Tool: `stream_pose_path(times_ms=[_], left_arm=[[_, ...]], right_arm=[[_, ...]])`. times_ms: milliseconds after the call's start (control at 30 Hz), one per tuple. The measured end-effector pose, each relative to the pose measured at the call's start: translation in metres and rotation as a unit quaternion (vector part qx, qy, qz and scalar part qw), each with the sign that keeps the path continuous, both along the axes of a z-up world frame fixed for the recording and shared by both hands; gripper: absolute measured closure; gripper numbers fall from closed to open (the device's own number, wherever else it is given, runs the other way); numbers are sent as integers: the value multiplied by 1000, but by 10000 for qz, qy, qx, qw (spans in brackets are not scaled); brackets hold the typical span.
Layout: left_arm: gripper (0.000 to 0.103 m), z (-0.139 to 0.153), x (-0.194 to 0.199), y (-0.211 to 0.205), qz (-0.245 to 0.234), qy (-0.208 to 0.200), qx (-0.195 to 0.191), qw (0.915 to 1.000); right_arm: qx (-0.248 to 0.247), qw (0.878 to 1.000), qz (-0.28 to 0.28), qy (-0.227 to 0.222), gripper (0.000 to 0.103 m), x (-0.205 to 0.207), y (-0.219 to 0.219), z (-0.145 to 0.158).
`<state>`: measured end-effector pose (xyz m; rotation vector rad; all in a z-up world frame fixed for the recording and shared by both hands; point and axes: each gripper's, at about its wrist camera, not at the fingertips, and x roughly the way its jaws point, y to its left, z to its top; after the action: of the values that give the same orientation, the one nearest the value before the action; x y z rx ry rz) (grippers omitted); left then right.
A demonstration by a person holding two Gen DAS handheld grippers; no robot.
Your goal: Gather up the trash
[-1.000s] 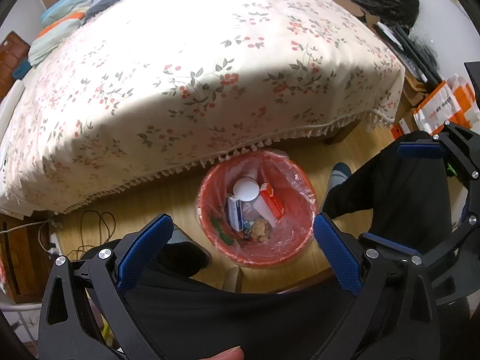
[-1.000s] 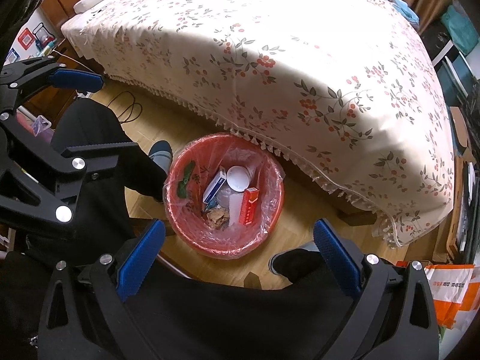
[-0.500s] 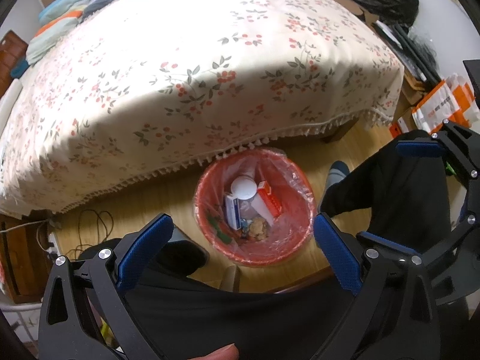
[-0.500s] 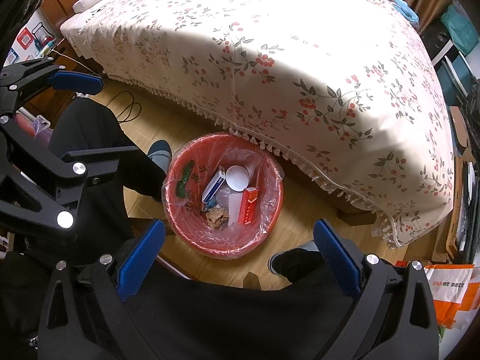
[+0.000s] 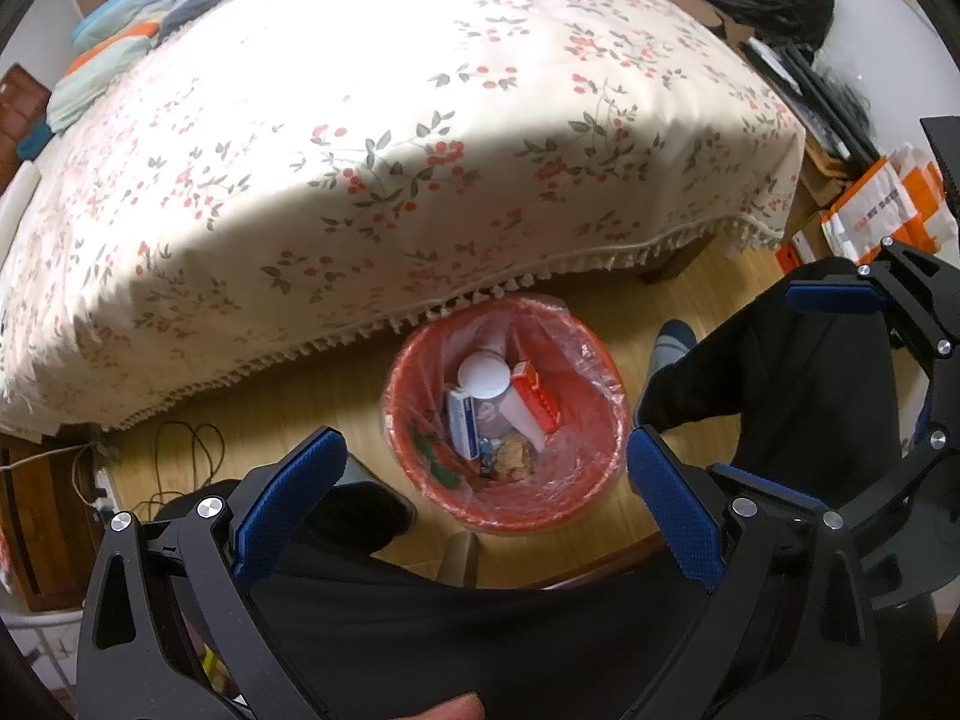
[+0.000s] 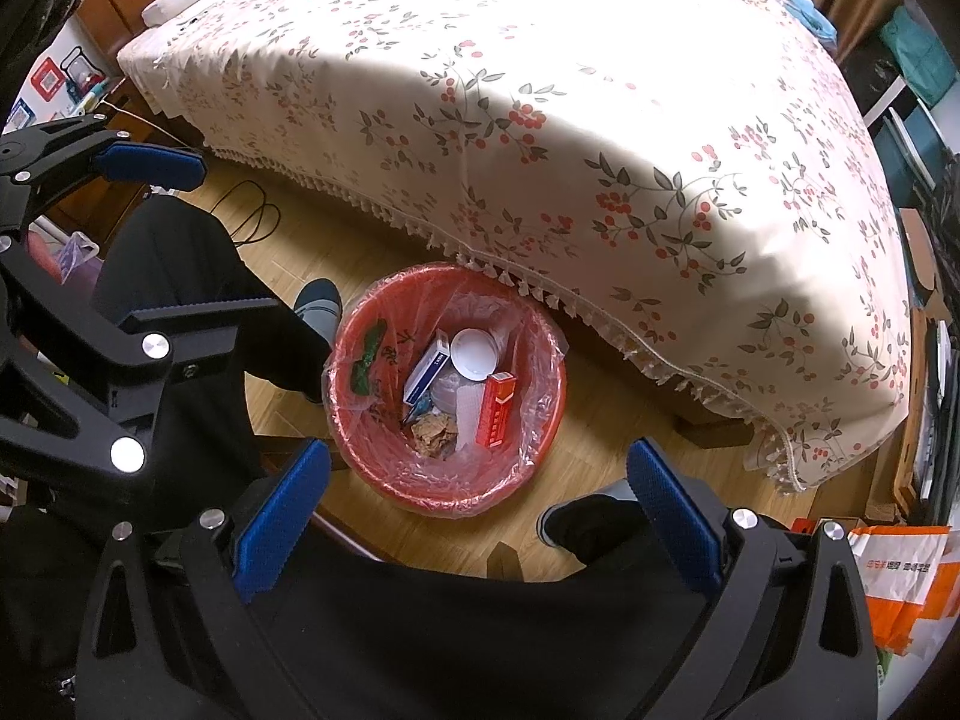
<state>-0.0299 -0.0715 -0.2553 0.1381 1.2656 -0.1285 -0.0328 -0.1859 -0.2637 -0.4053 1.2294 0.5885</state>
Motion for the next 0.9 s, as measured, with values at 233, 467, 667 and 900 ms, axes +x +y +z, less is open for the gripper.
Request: stream_pose_path(times_ms=[233, 467, 667, 900], left_arm=[[6, -2, 2, 0, -41, 43, -33, 10000], [6, -1, 3, -4, -96, 32, -1, 9999], [6, -2, 5, -5, -102, 41, 0, 9999], [6, -2, 5, -6, -115, 28, 15, 9999]], right_arm=[[-7, 10000, -8, 4, 5, 1, 0, -1], [-8, 10000, -3, 7, 5, 2, -1, -1], [-11, 10000, -17, 21, 5, 2, -3, -4], [-10, 10000, -19, 20, 5, 3, -3, -4]])
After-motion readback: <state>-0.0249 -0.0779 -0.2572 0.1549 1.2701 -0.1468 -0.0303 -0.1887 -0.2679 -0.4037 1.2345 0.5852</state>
